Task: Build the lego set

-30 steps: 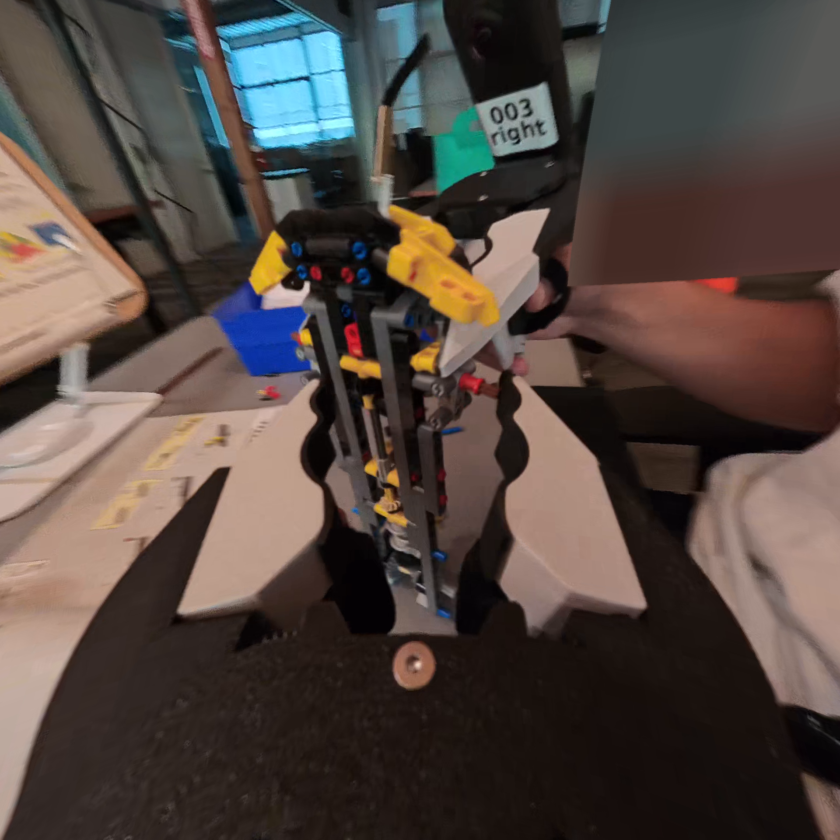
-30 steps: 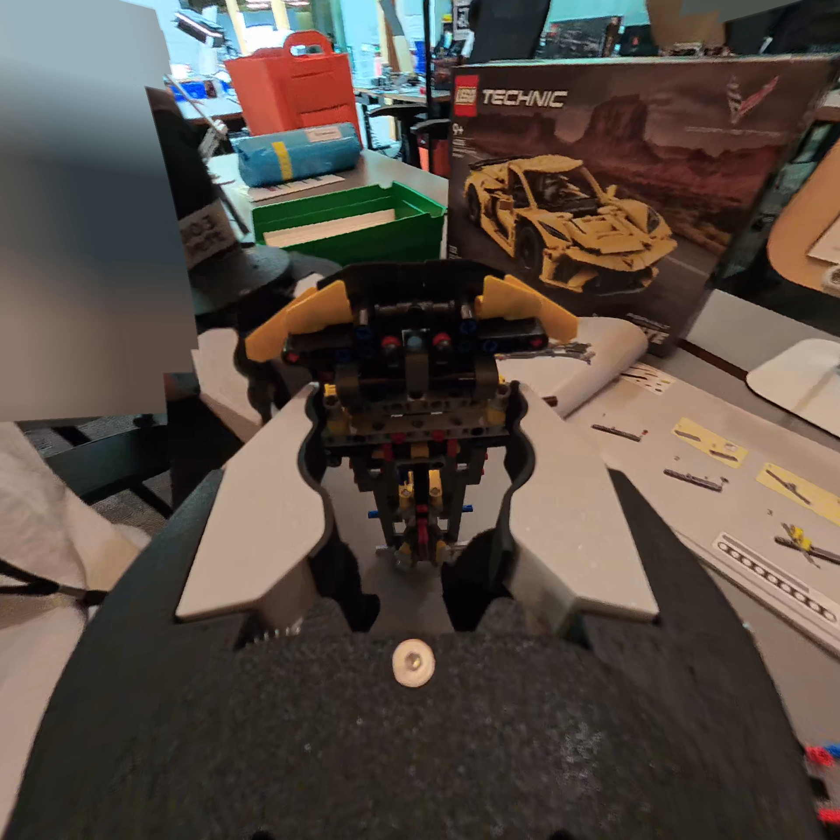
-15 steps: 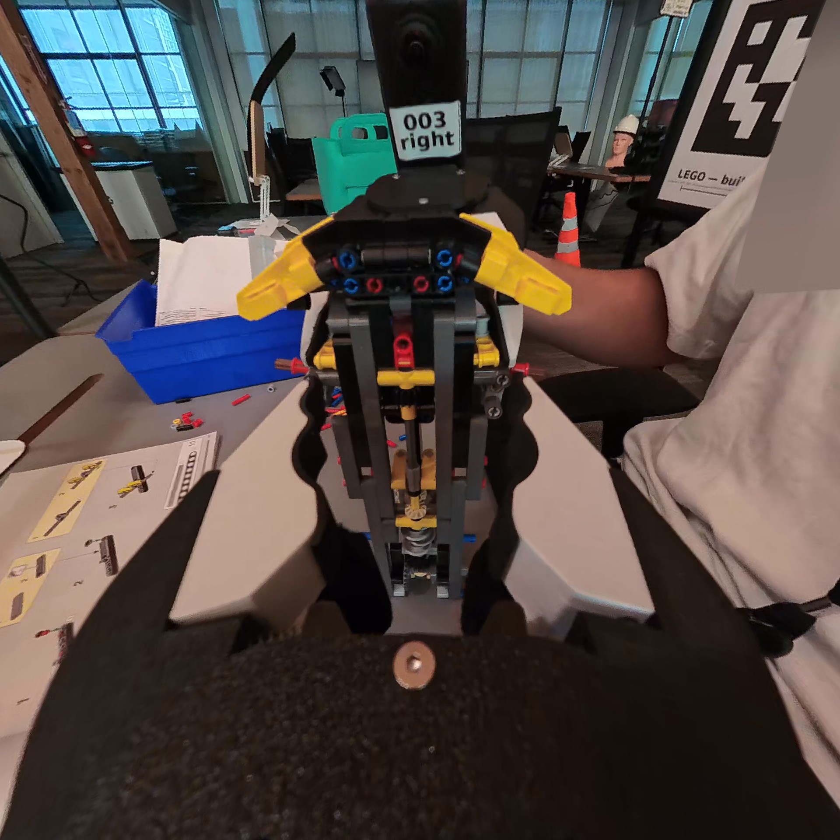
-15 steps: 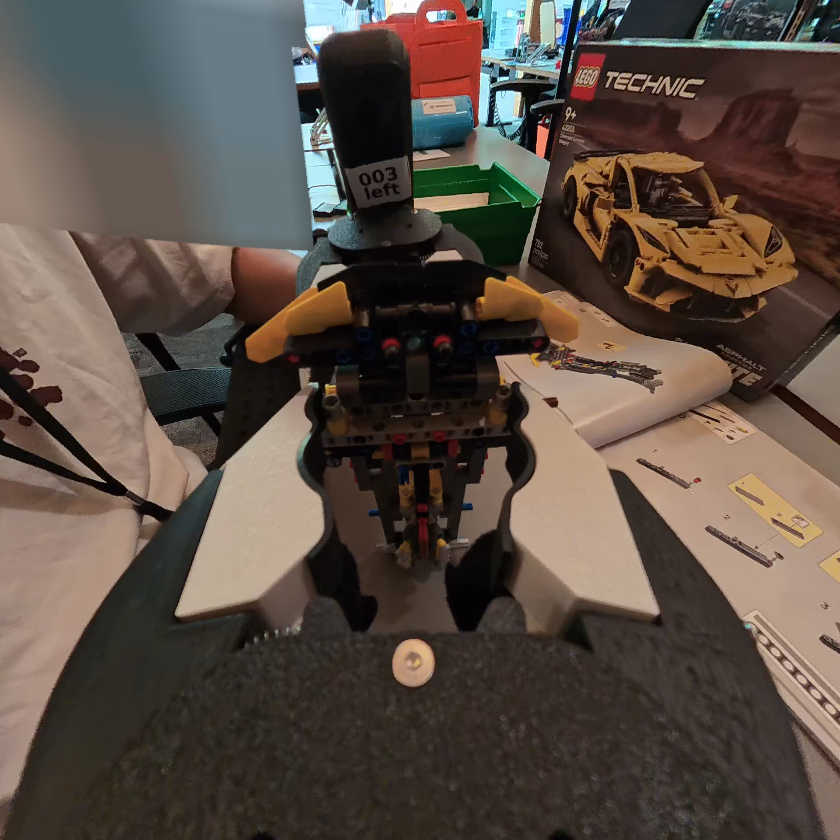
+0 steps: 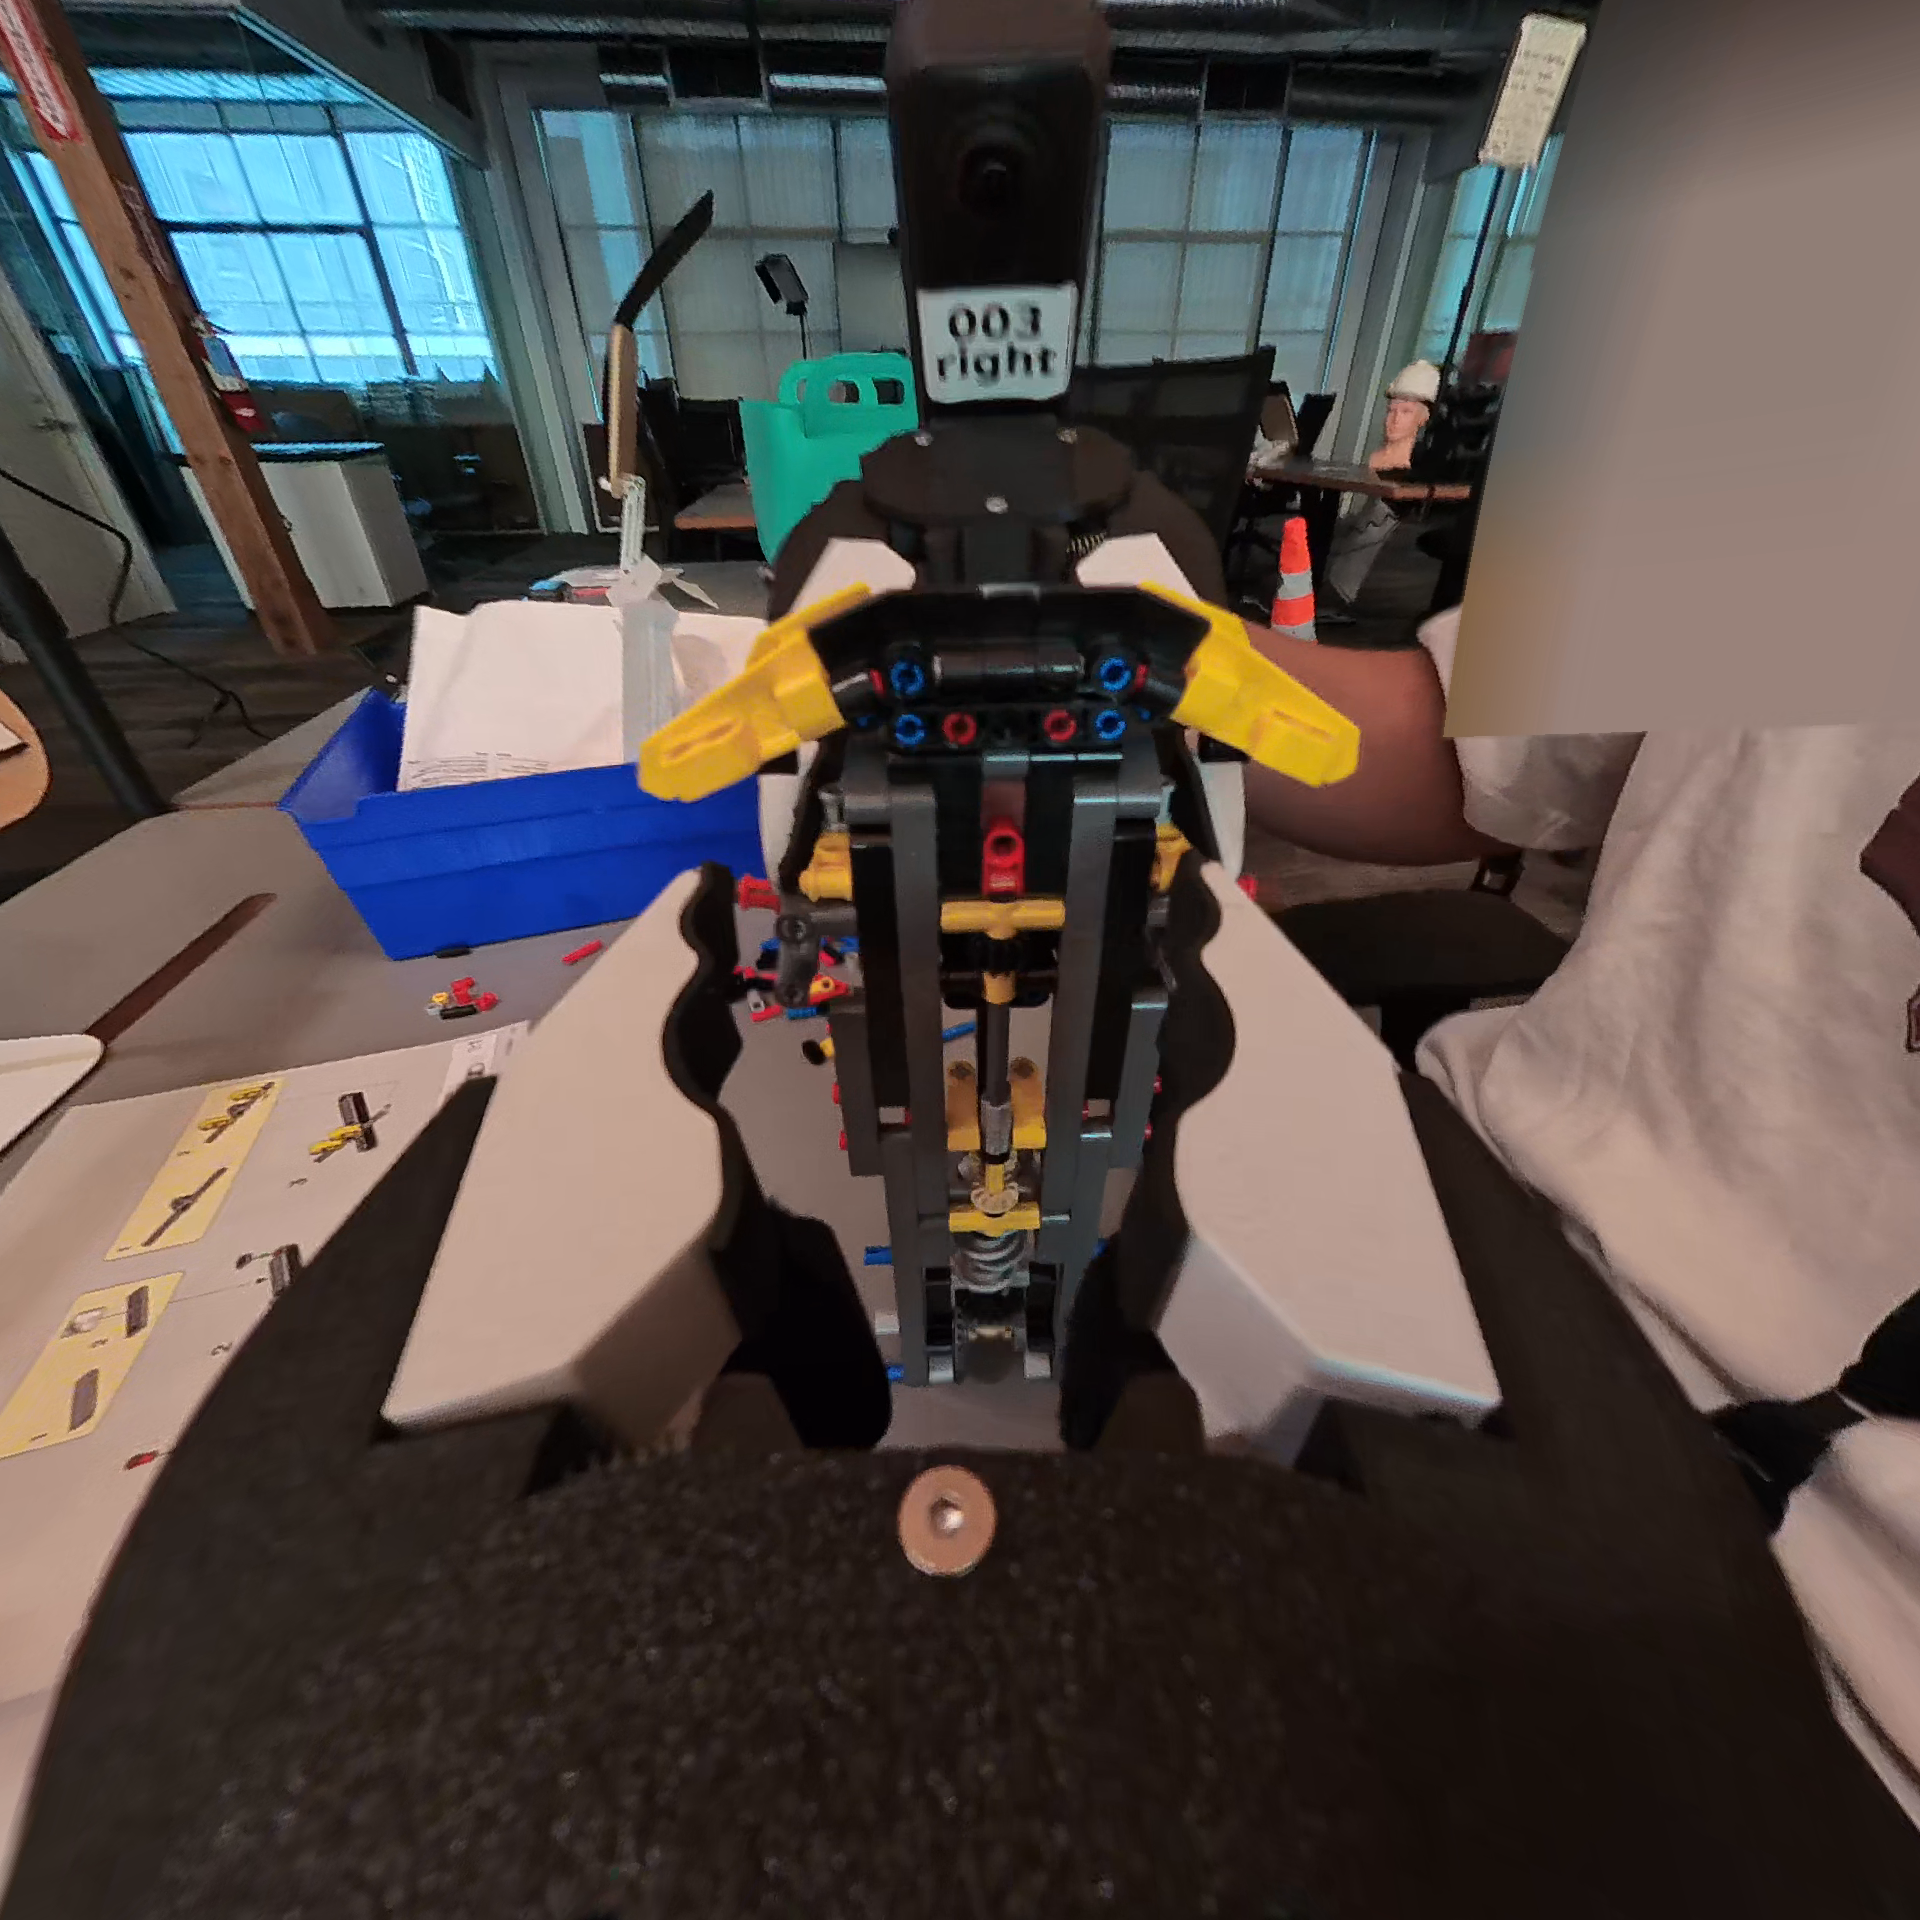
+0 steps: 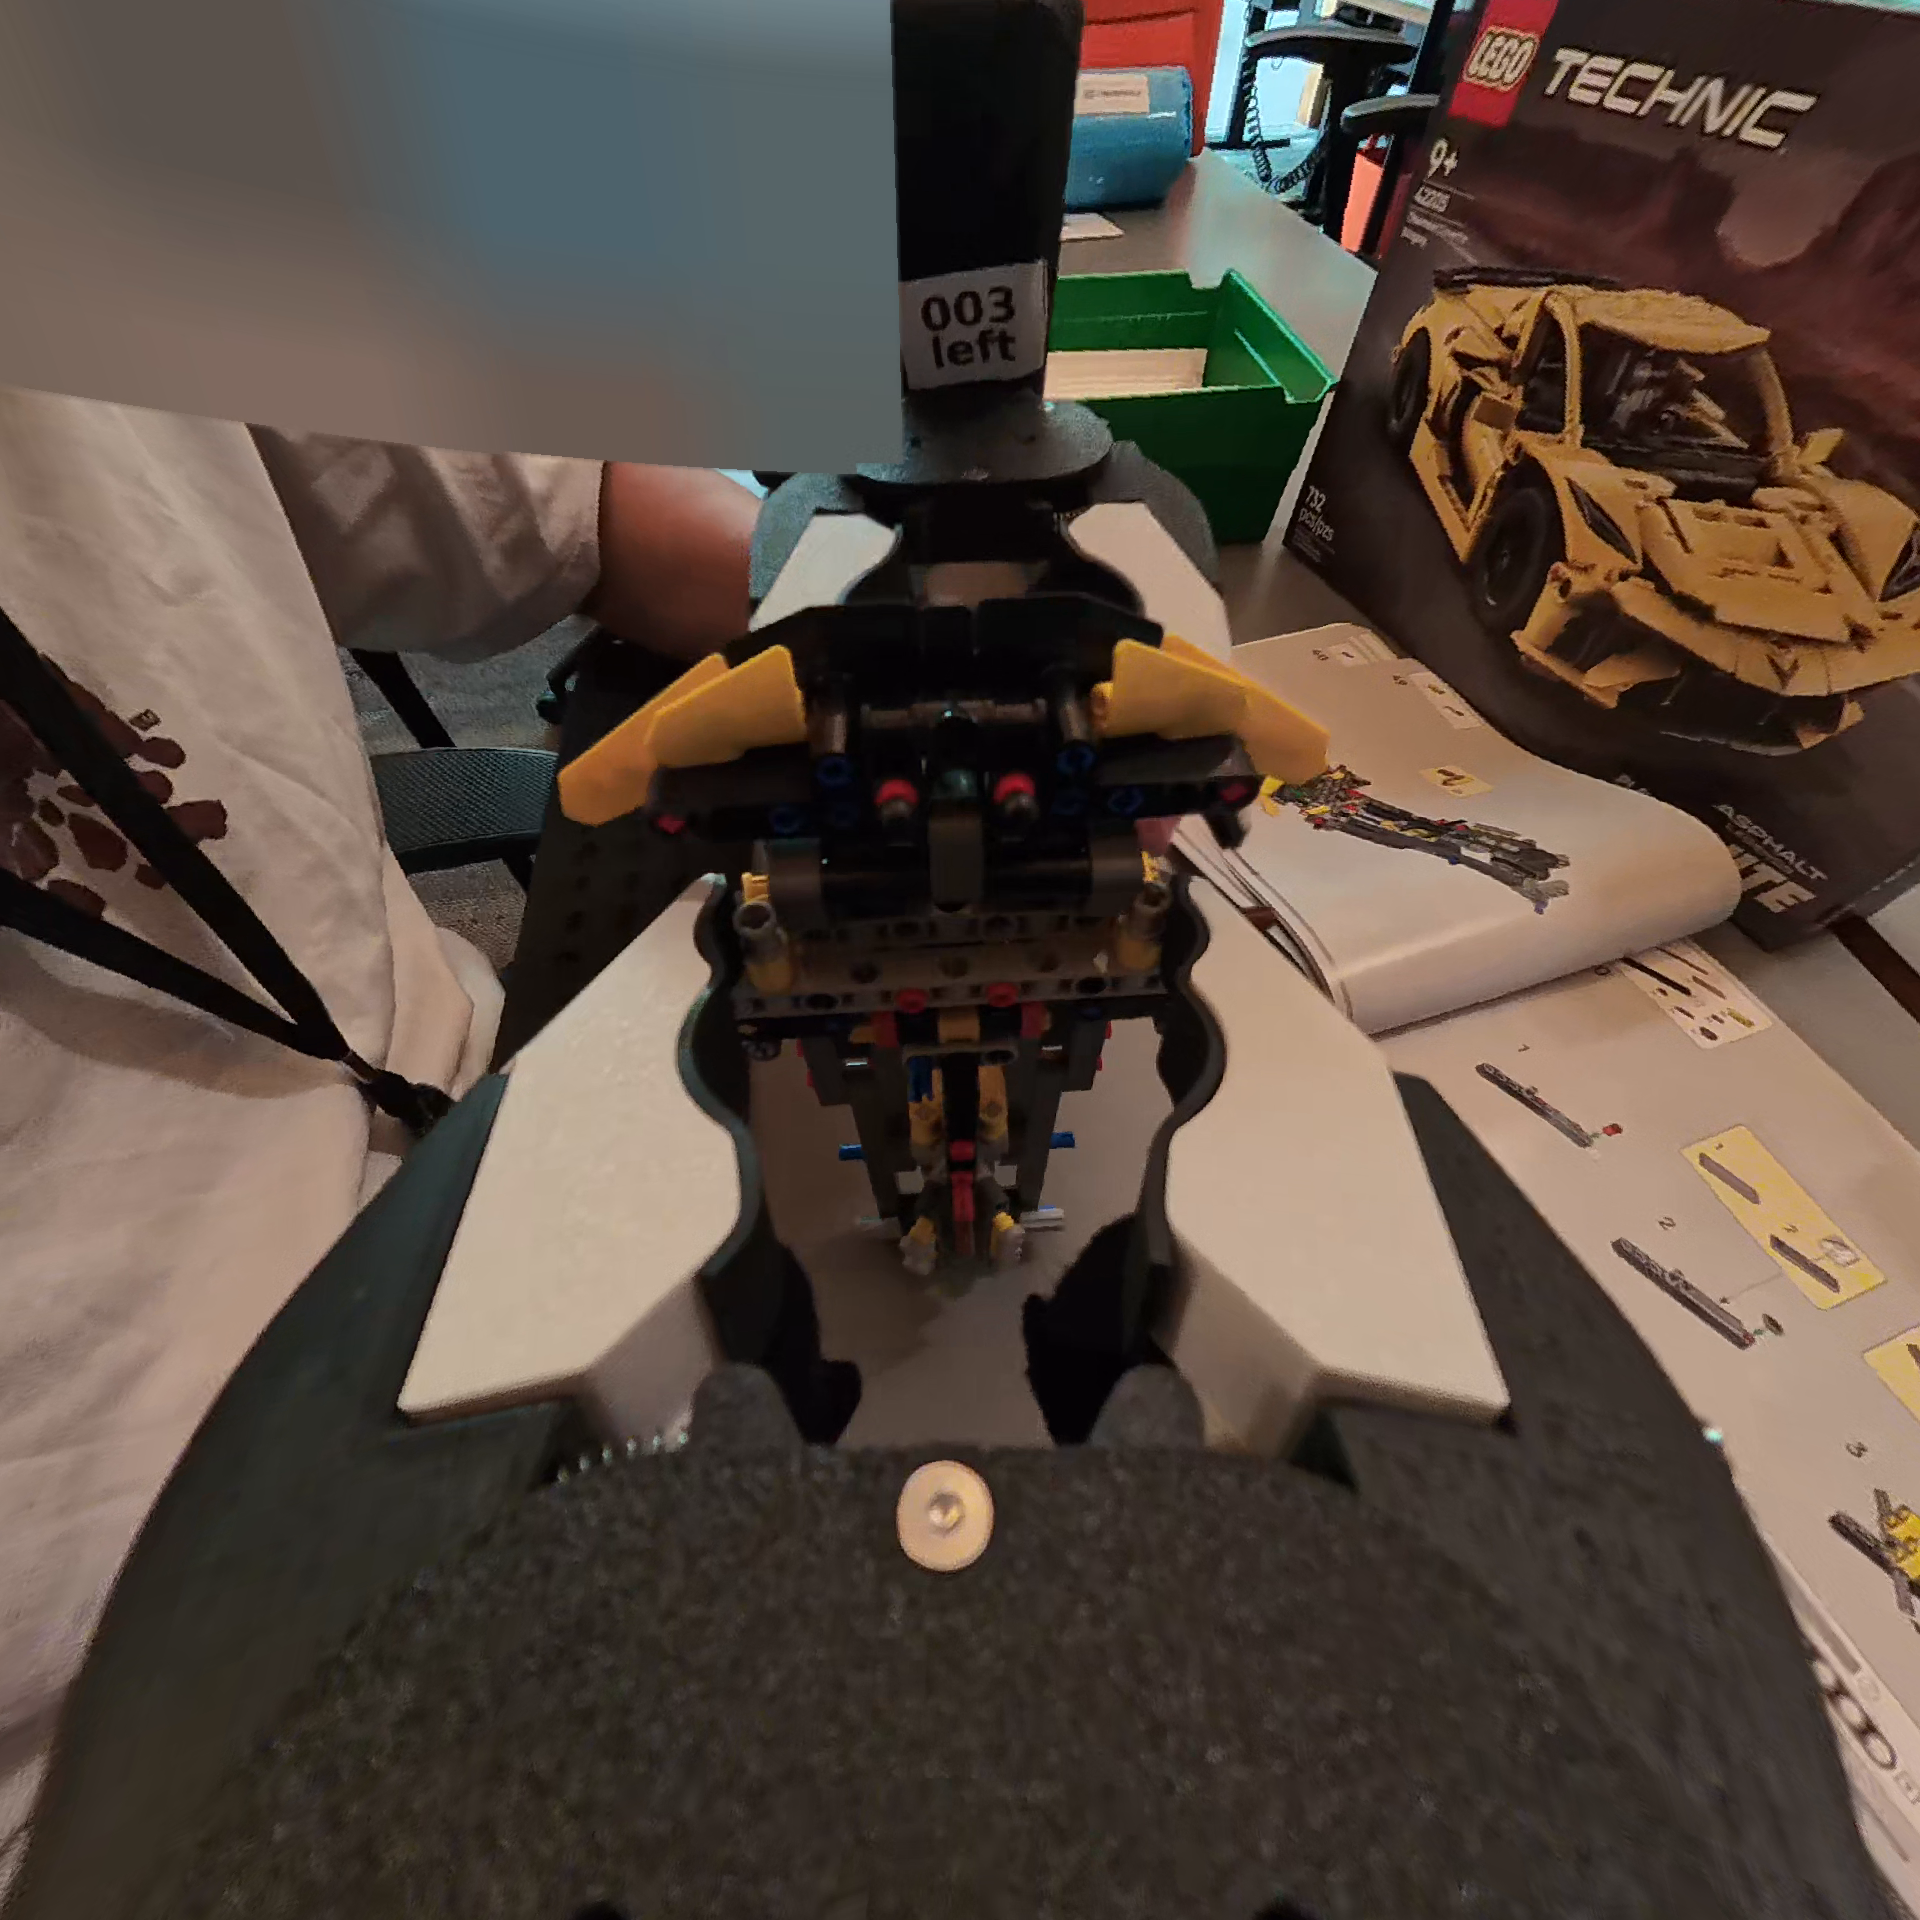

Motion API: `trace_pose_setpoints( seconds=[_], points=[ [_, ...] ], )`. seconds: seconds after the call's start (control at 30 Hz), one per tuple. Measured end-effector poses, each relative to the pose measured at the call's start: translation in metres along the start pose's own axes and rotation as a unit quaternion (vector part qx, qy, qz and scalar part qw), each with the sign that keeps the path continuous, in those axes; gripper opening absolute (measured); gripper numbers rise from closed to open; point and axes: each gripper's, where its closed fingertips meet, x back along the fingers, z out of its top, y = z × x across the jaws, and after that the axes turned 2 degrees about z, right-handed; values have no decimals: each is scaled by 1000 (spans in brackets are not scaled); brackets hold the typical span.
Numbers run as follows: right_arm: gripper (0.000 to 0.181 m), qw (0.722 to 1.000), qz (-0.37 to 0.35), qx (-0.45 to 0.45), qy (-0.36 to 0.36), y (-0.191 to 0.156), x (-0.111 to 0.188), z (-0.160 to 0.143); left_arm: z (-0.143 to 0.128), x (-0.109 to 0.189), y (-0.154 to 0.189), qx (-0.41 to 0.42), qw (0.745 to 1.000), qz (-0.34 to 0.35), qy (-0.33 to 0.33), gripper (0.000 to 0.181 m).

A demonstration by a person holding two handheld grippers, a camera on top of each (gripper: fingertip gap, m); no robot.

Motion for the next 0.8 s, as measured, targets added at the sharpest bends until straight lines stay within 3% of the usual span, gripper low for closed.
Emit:
trace_pose_setpoints(
  seconds=[0.13, 0.3, 0.5, 0.6, 0.8],
  points=[
    [81, 1000, 9, -1, -18, -2, -2, 0, -3, -2, 8, -19, 1000, -8, -8, 79],
    [83, 998, -23, 20, -55, 4, -3, 1, -3, 0, 11, -76, 997, 7, -20, 61],
    [81, 997, -33, 40, -63, 2, 1, 0, -3, -1, 12, -61, 998, 1, -27, 65],
    [81, 997, -32, 37, -65, 2, 3, -1, -8, 0, 3, -57, 997, 21, -40, 86],
    [81, 997, -18, 28, -73, -7, 1, -1, -9, -7, 11, -65, 997, 16, -46, 89]
  ],
)
